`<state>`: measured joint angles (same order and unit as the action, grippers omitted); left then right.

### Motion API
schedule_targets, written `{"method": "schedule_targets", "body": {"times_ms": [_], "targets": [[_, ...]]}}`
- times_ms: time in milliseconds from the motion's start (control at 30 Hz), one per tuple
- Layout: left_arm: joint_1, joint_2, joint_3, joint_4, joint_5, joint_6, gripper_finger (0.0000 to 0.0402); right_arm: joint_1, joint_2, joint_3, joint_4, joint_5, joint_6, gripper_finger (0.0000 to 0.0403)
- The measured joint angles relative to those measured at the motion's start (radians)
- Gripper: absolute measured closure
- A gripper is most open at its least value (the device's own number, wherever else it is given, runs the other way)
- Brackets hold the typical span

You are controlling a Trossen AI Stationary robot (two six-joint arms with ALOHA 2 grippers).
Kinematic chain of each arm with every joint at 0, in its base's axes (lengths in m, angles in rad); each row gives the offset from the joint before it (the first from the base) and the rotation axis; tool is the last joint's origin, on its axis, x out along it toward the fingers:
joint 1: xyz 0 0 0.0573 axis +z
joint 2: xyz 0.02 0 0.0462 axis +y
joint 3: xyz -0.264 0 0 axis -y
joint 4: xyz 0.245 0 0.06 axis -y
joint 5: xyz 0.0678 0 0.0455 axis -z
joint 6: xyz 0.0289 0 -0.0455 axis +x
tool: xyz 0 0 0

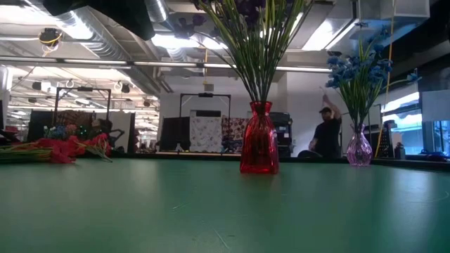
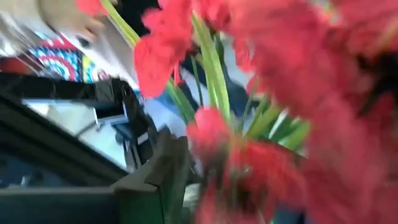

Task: Sort flowers into vase by color
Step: Put the bottom red flowers into the transparent vase, then put the top red flowers into the transparent vase

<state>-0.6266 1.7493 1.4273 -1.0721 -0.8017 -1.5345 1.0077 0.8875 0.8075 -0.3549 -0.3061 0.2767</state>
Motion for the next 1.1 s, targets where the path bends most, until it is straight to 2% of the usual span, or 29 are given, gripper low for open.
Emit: {"method": "schedule_targets", "body": {"times_ms": [200,300,367,500,767,867,1000,1100], "targets": [[0.000,0.000,0.000,0.001,0.011,-0.013,0.0399,0.000,-0.003,0.117,-0.294,0.018,0.024,0.0224],[0.005,0.000,0.000,-0.013,0.018,-0.096,0.0399,0.000,-0.010,0.165,-0.400,0.027,0.071,0.0224],[0.017,0.000,0.000,-0.040,0.059,-0.186,0.0399,0.001,-0.017,0.198,-0.456,0.043,0.115,0.0223],[0.062,0.000,0.000,-0.170,0.207,-0.351,0.0399,0.001,-0.034,0.254,-0.539,0.105,0.196,0.0223],[0.171,-0.026,-0.006,-0.506,0.343,-0.387,0.0399,0.001,-0.070,0.307,-0.593,0.251,0.404,0.0223],[0.227,-0.102,-0.085,-0.494,0.360,-0.300,0.0399,0.000,-0.070,0.307,-0.586,0.282,0.494,0.0223],[0.305,-0.247,-0.267,-0.488,0.383,-0.339,0.0399,0.000,-0.068,0.307,-0.588,0.320,0.589,0.0223],[0.361,-0.379,-0.402,-0.492,0.365,-0.442,0.0399,0.000,-0.062,0.307,-0.574,0.375,0.650,0.0223]]}}
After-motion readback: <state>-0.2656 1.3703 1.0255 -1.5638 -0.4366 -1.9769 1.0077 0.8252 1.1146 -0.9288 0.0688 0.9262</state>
